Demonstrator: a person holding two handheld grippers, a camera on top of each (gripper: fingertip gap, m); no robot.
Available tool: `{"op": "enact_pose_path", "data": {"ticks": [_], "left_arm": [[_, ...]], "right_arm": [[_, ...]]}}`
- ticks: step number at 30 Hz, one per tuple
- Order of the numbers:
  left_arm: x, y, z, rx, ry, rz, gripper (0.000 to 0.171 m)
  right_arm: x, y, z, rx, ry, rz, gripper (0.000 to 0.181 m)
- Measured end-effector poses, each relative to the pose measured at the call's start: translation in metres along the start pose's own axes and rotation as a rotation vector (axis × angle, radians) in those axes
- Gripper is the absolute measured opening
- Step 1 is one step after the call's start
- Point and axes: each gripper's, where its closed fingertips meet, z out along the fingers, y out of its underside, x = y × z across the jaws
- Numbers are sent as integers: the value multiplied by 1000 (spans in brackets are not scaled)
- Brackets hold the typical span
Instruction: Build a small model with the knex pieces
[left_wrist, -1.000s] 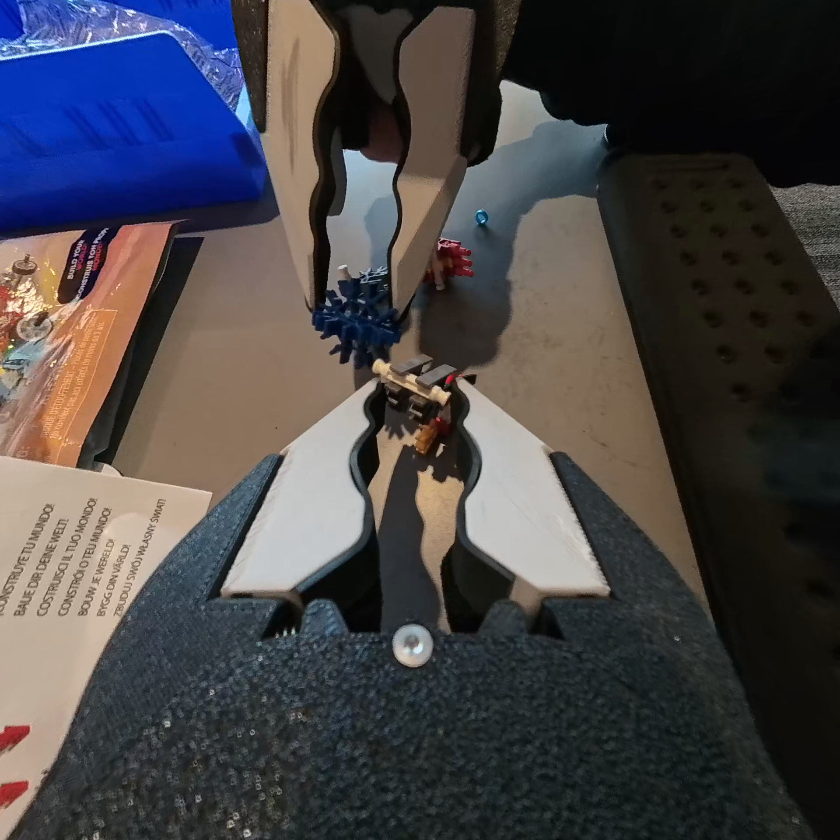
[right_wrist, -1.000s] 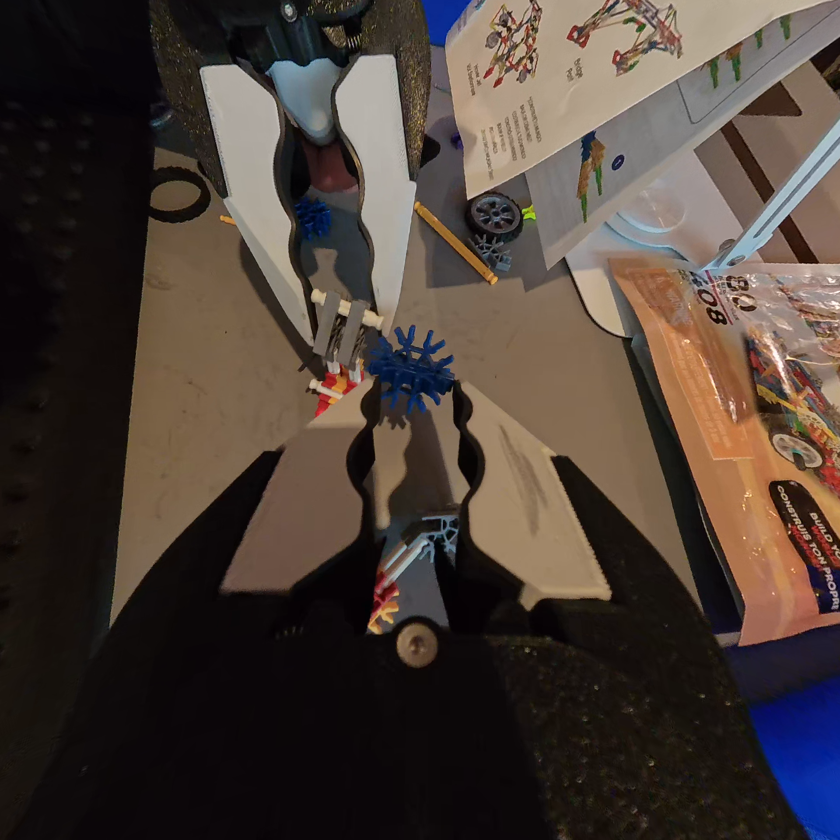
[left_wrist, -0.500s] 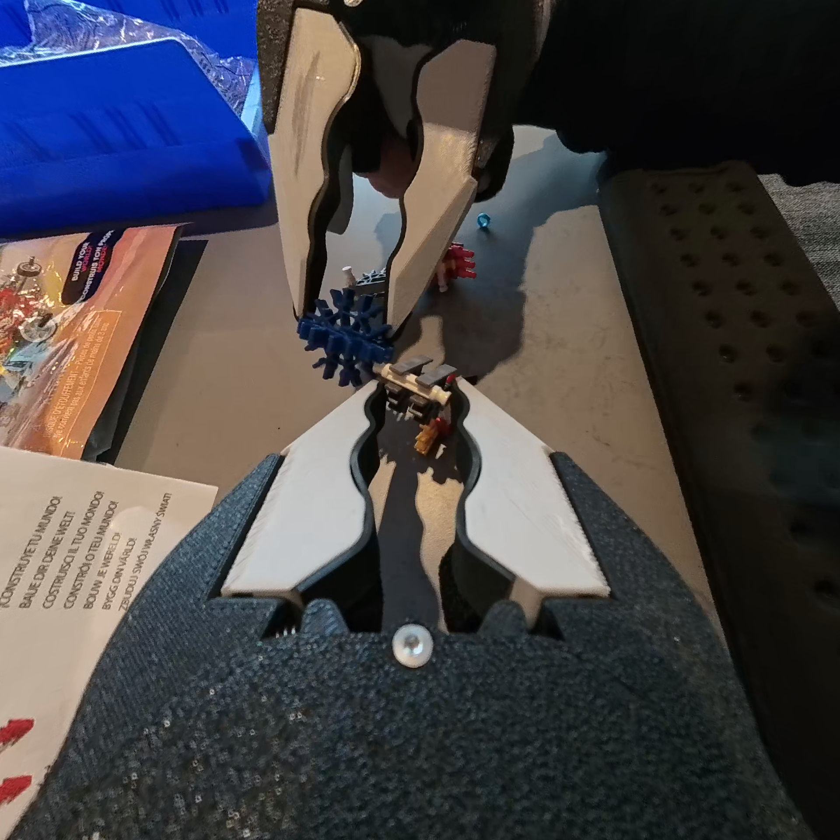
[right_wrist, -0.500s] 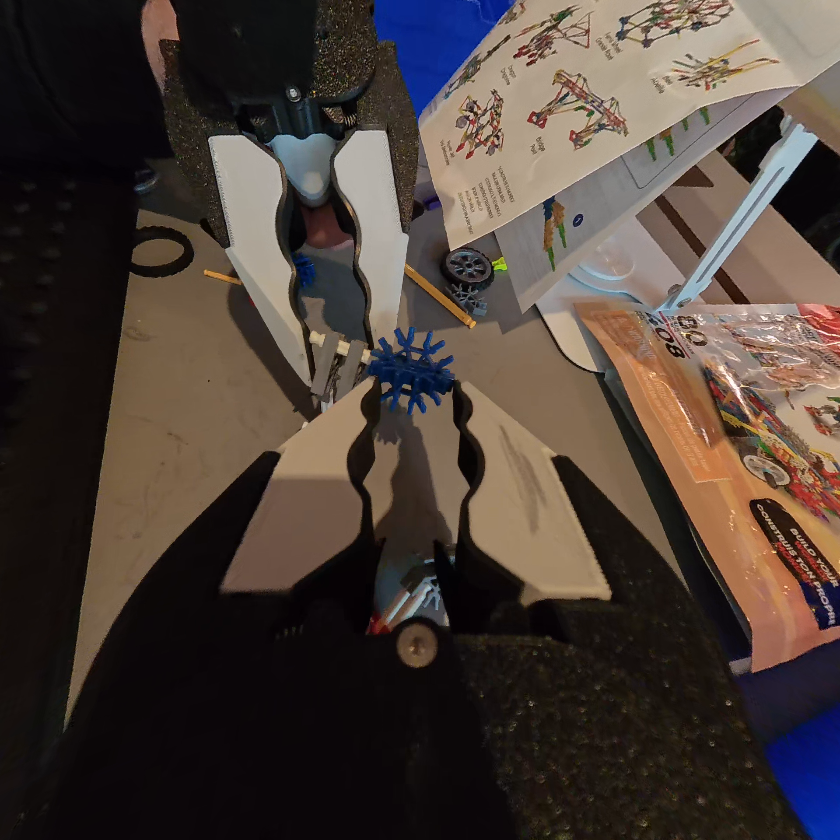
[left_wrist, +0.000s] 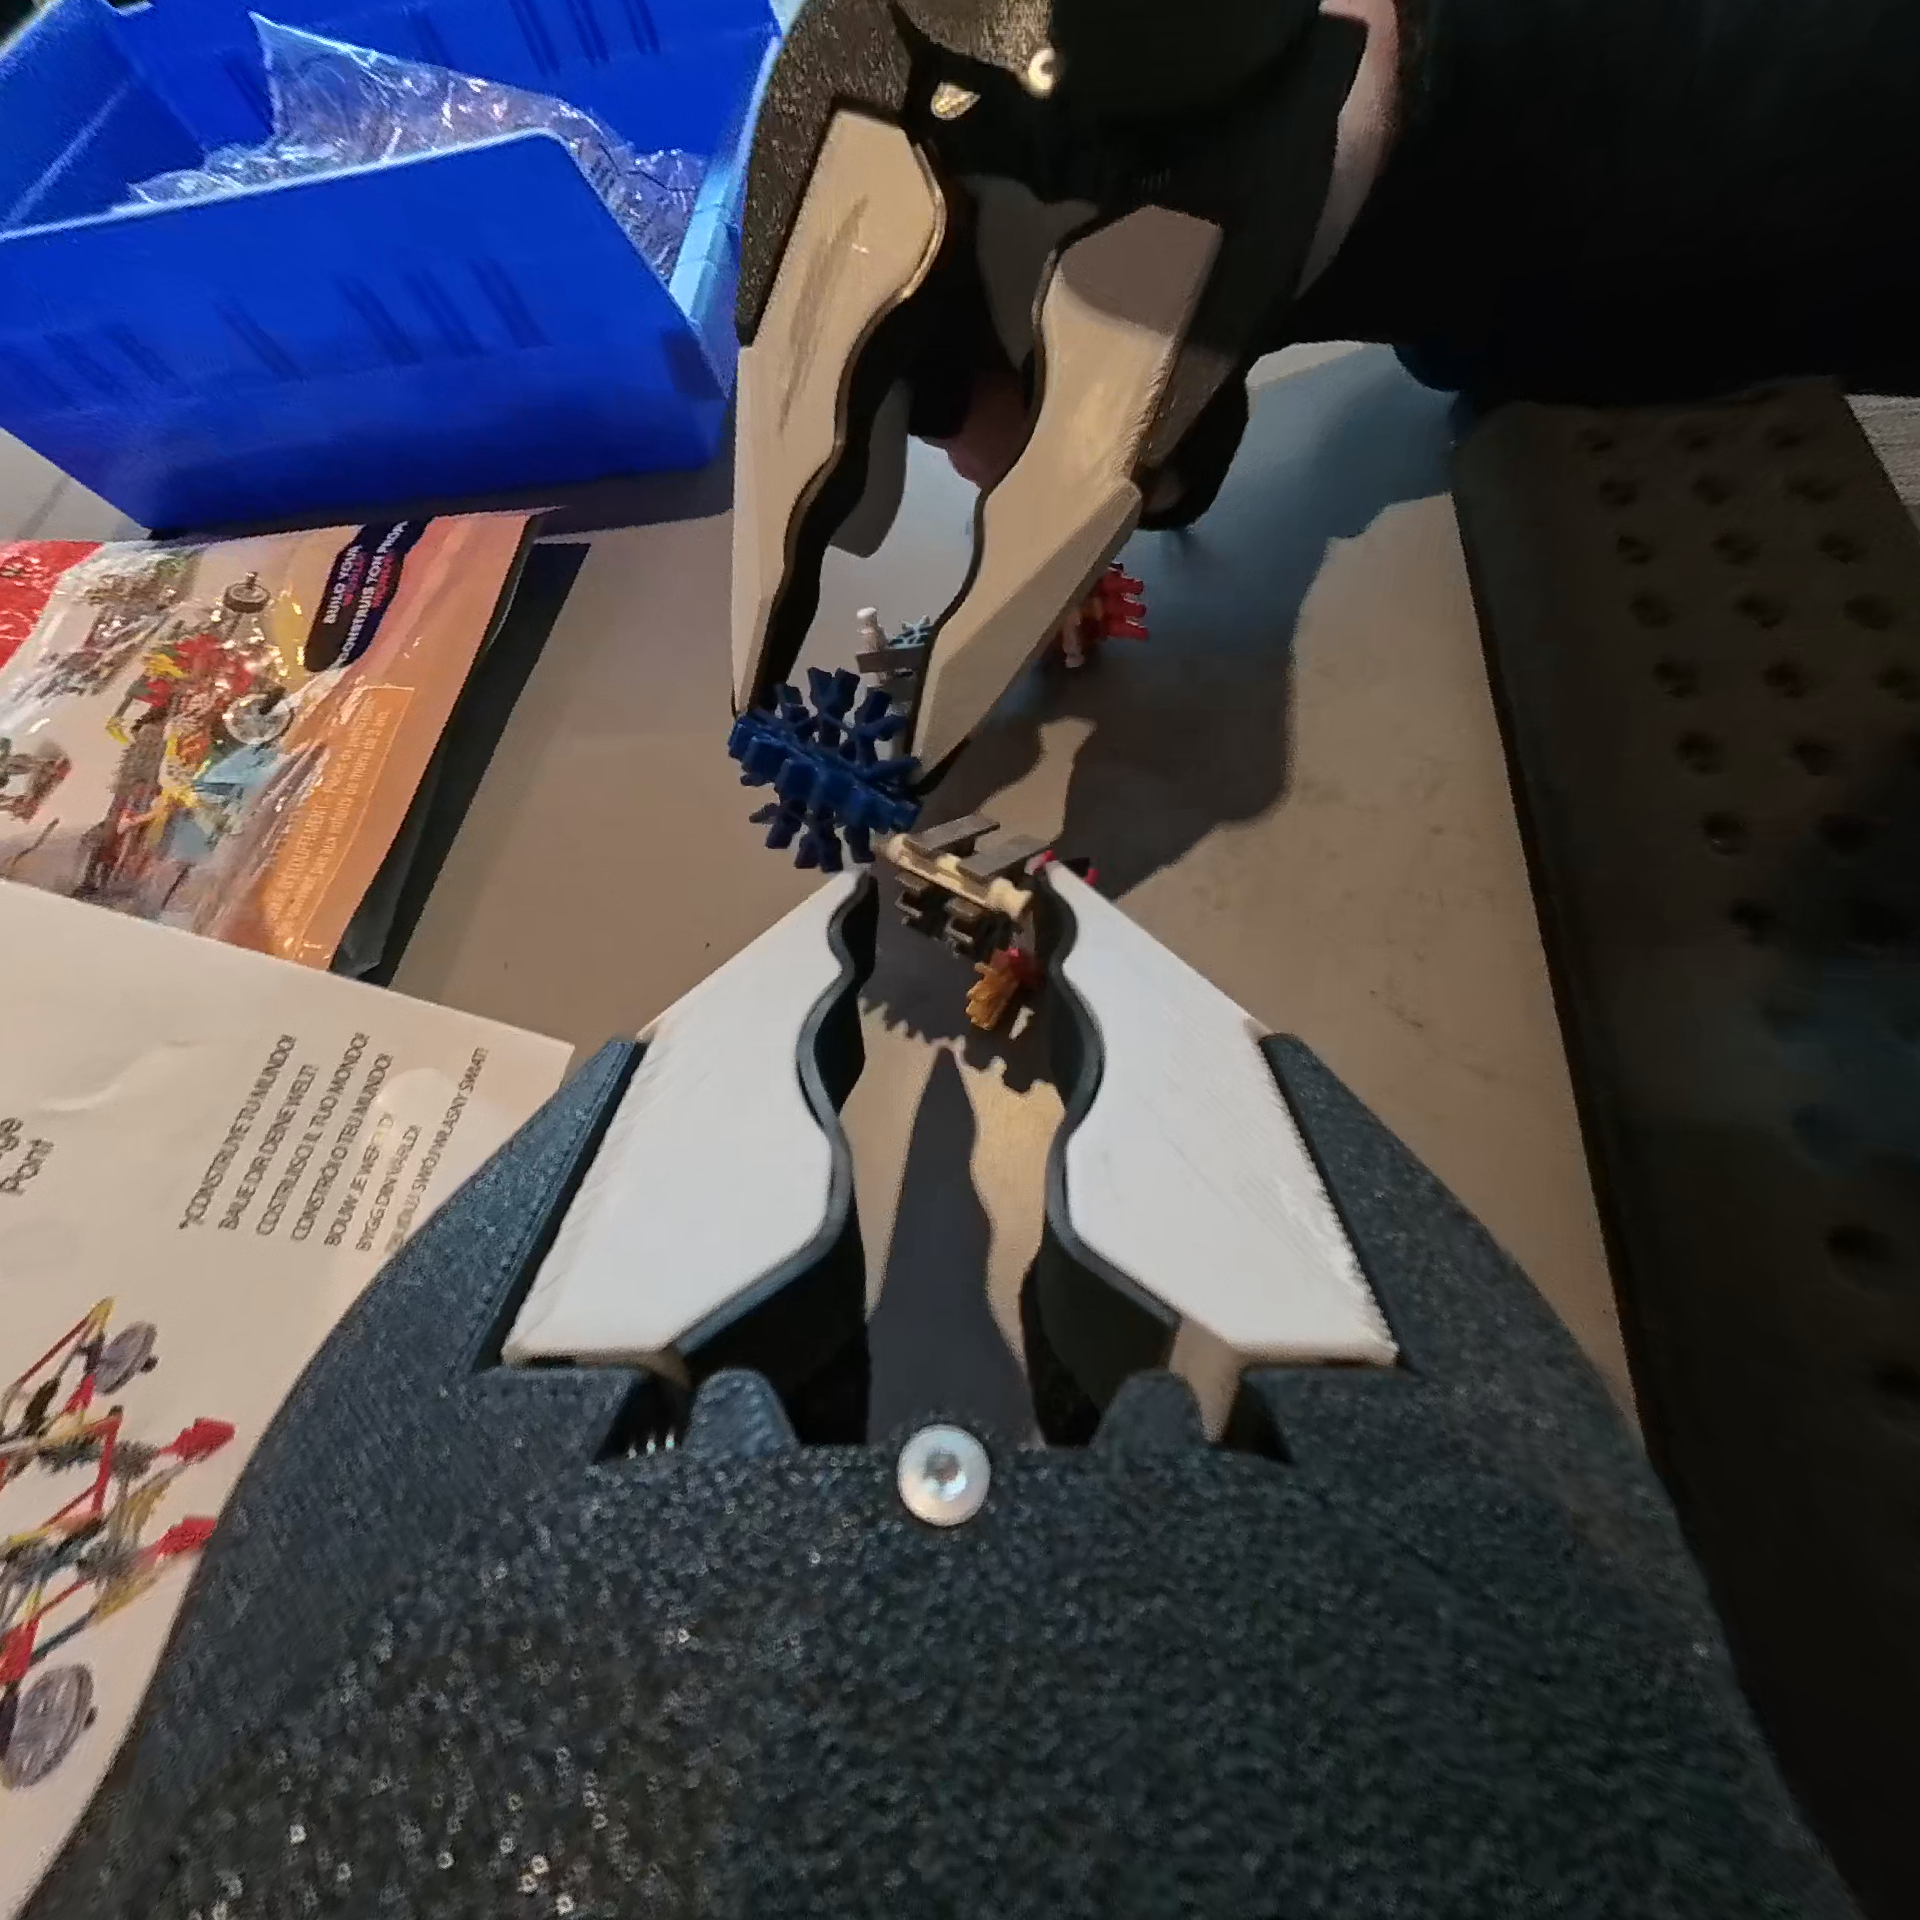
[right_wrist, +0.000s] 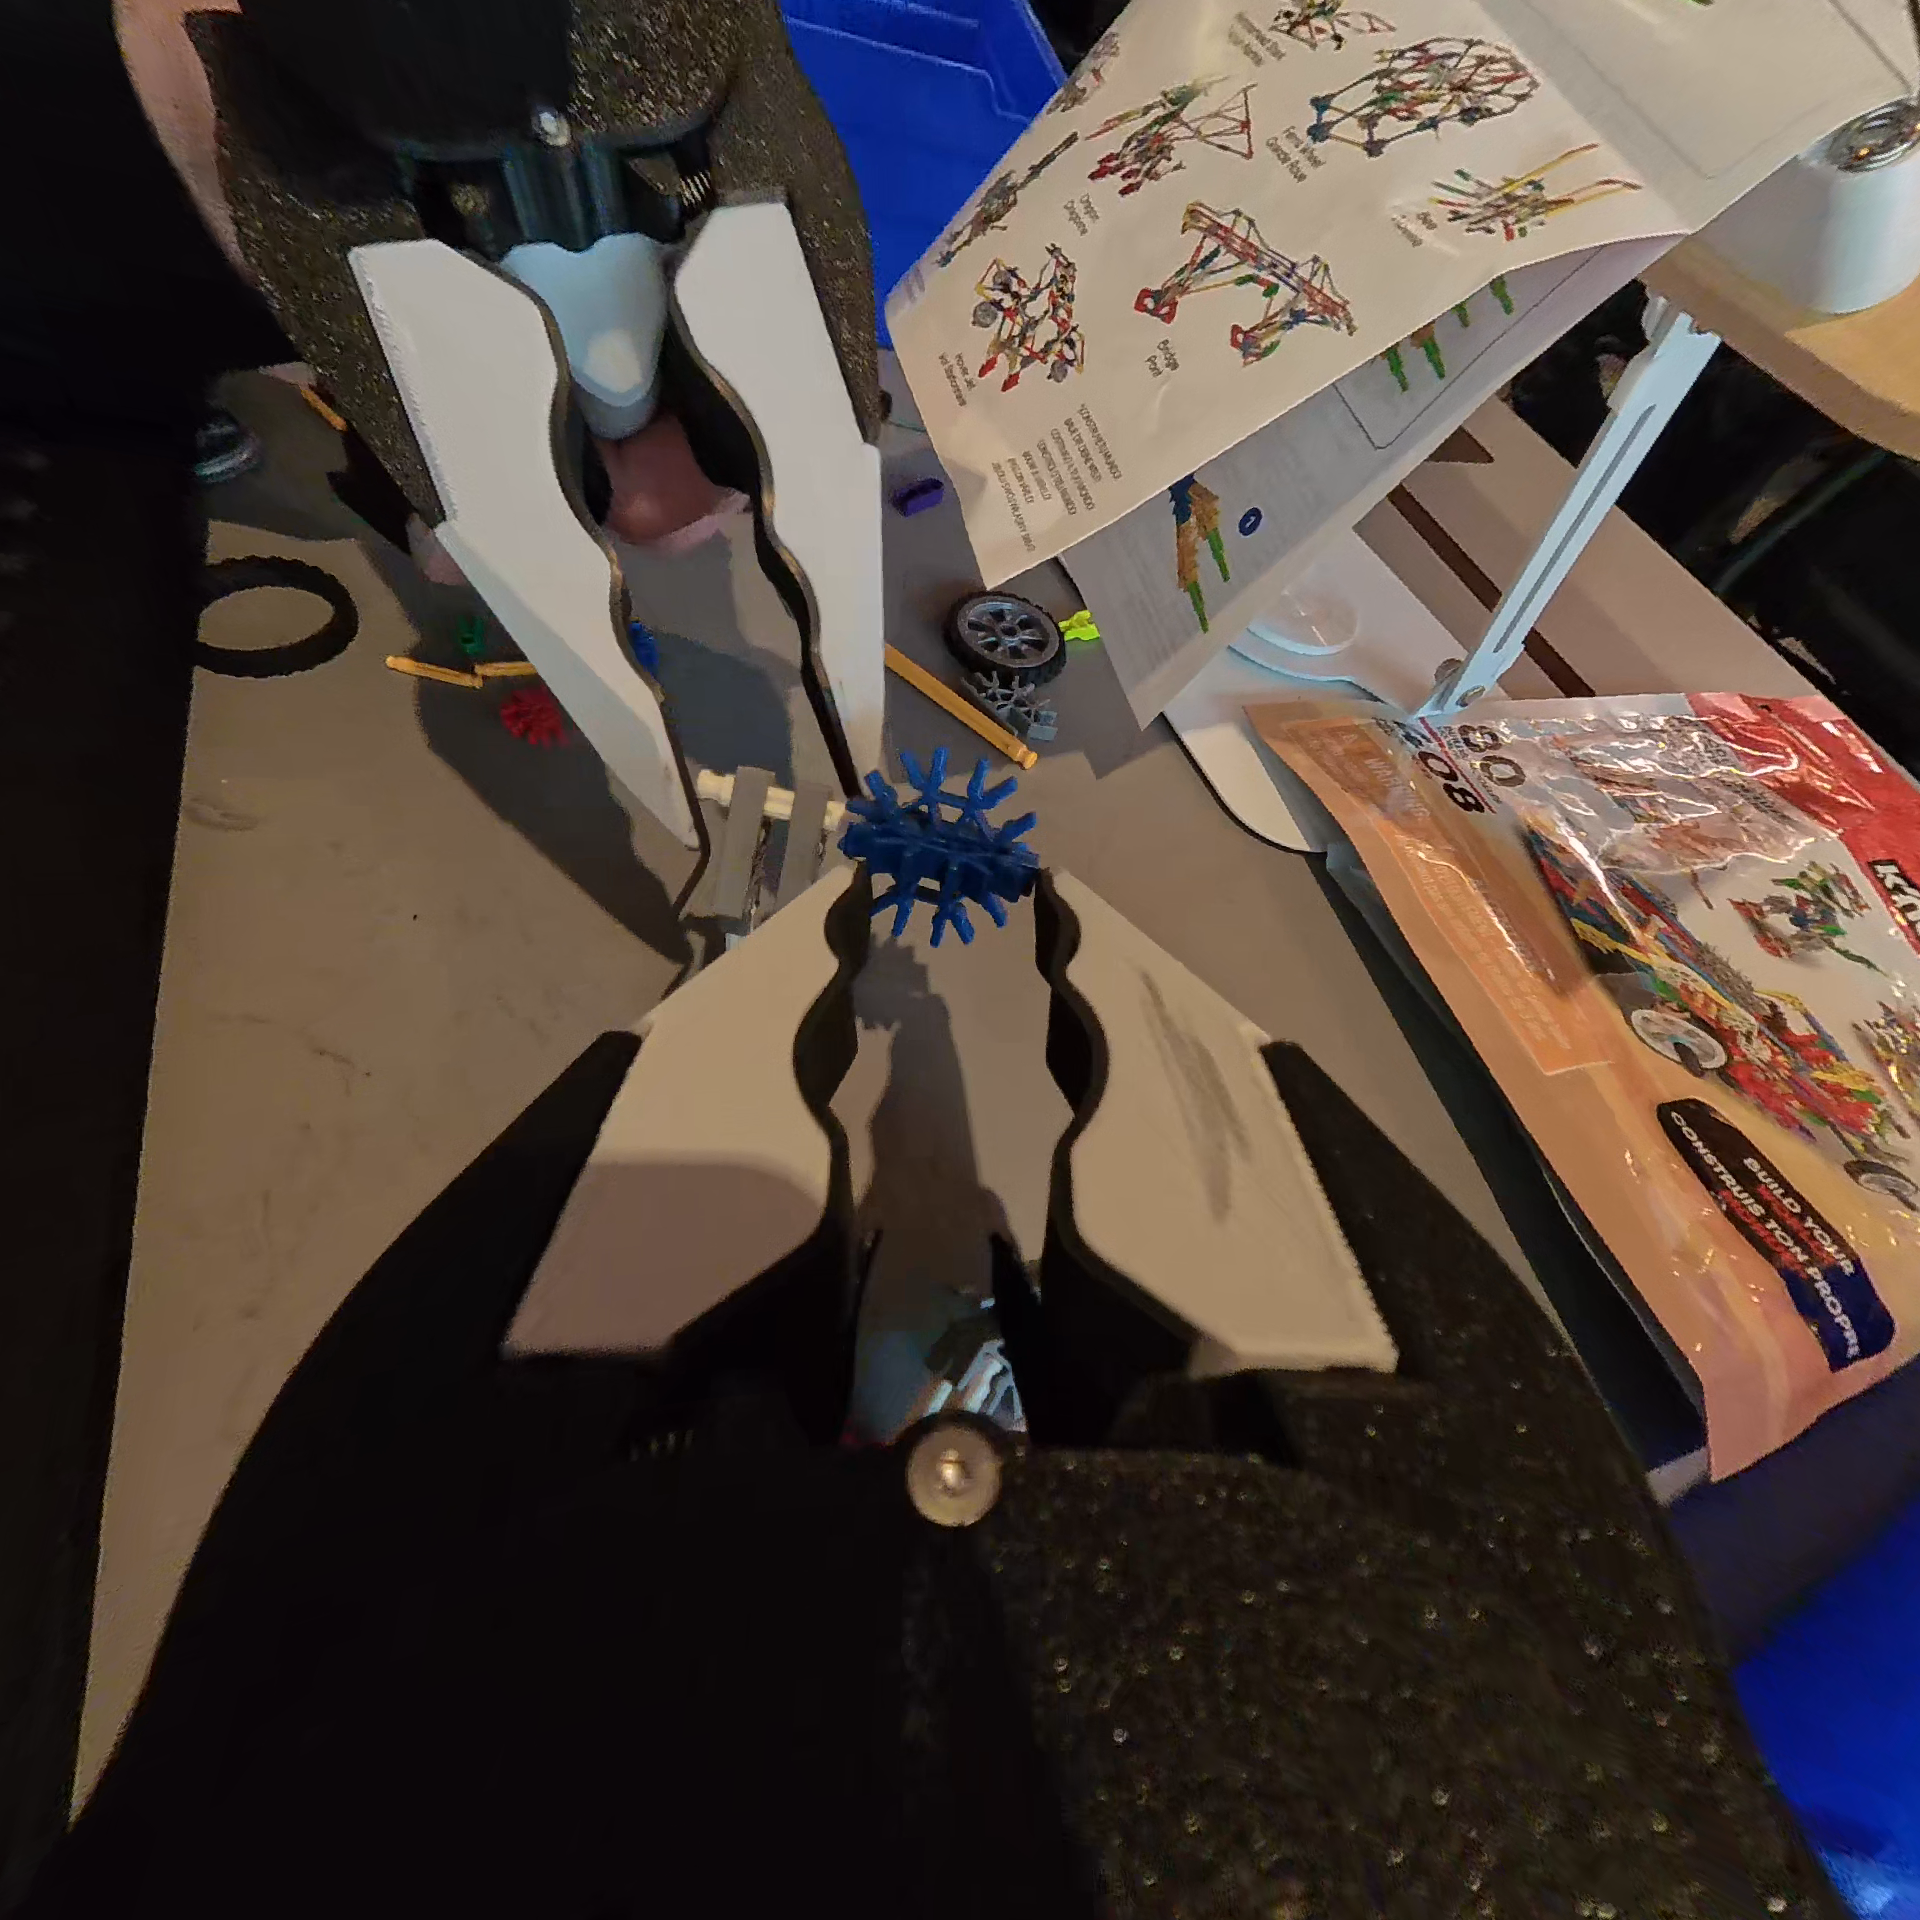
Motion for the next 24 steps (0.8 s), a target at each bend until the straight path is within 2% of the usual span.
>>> {"op": "enact_pose_path", "data": {"ticks": [8, 19, 24], "left_arm": [[0, -2, -1, 12, -50, -18, 24], [0, -4, 2, 67, -9, -87, 25], [2, -1, 6, 53, -5, -85, 27]], "right_arm": [[0, 0, -1, 10, 36, -7, 31], [0, 4, -3, 17, 88, 1, 31], [-1, 2, -3, 22, 97, -9, 31]]}}
